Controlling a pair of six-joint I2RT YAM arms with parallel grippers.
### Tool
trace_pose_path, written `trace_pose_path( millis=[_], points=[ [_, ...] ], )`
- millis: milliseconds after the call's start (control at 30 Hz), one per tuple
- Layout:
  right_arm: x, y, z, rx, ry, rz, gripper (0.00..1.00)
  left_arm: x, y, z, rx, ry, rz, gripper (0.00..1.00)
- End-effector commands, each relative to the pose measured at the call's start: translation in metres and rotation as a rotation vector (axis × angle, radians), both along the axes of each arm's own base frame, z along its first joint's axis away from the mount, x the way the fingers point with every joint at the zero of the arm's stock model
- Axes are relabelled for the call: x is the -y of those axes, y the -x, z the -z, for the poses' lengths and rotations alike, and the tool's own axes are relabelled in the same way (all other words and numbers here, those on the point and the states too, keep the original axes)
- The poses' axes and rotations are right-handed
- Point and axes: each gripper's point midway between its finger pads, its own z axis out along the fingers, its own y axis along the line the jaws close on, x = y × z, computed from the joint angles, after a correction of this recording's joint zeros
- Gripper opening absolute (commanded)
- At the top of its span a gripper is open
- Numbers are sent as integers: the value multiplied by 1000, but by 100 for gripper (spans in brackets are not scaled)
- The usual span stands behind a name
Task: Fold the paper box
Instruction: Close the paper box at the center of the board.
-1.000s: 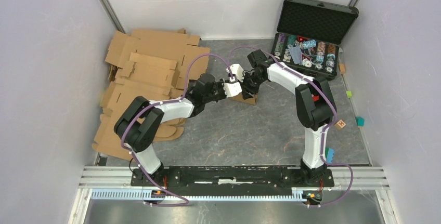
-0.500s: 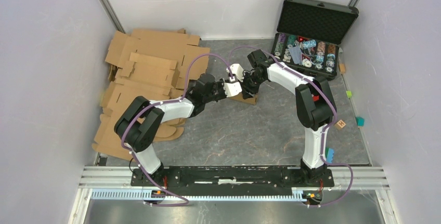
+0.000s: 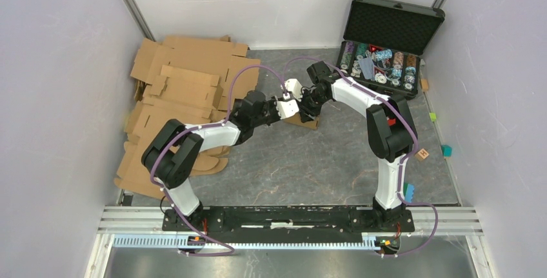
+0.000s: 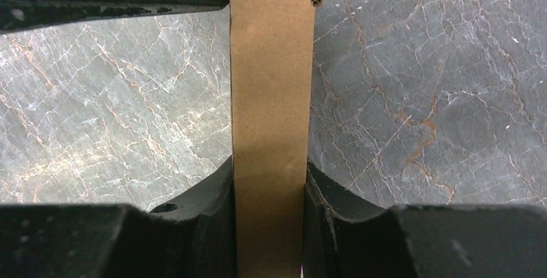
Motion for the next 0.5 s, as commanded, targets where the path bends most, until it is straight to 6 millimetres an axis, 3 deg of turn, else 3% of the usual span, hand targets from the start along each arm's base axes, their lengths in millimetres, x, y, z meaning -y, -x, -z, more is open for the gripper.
trace_pose_path(
  millis=[0, 133, 467],
  points=[
    [-5, 3, -3, -15, -11, -29, 38, -1, -14, -39, 99, 77, -23, 29],
    [-4, 2, -3, -10, -6, -20, 44, -3, -12, -36, 100, 52, -19, 37],
    [-4, 3, -5, -6, -12, -24, 45, -5, -13, -29, 98, 2, -13, 29]
  ],
)
